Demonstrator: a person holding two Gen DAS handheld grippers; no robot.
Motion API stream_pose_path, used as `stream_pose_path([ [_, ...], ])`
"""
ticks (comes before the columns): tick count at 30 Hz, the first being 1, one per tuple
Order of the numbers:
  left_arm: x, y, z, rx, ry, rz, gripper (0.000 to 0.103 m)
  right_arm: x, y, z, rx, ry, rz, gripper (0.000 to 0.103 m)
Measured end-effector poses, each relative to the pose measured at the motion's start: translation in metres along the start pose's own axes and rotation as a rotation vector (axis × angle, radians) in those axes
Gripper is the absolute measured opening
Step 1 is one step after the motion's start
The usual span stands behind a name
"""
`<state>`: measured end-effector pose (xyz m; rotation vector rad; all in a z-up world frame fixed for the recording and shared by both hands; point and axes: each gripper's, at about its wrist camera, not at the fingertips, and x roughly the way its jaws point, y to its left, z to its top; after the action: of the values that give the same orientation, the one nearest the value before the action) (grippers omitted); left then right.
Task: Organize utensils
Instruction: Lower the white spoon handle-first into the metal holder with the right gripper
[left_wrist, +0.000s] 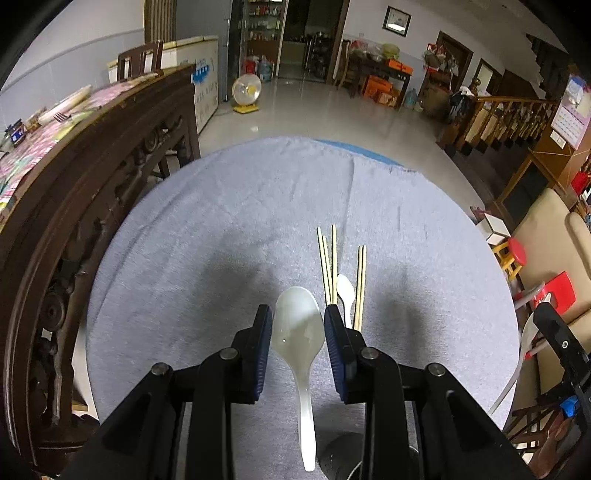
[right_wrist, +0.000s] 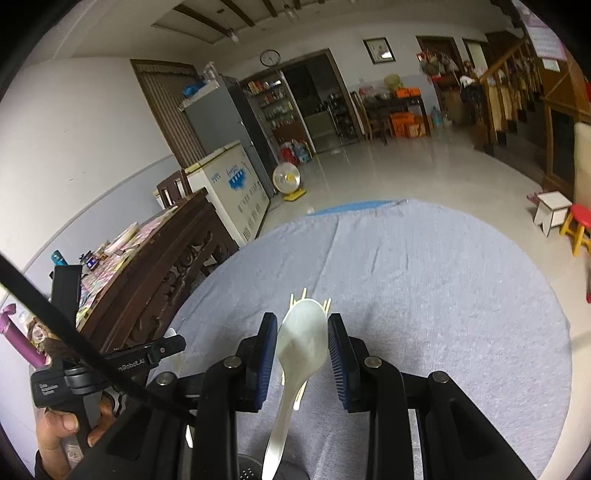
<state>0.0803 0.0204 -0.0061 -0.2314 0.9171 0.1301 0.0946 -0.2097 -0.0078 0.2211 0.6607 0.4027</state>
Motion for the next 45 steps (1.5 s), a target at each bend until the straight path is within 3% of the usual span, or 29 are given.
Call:
stream_pose_path([
  [23, -0.056, -0.013, -0.028, 0.028, -0.201, -0.018, 0.030, -0.027, 0.024, -0.027, -0.075, -0.095, 0.006, 0.030],
  [45, -0.079, -0.016, -0.065, -0.029, -0.388, -0.167, 0.030, -0.028, 0.040, -0.064, -0.170, -0.204, -0.014, 0.030],
])
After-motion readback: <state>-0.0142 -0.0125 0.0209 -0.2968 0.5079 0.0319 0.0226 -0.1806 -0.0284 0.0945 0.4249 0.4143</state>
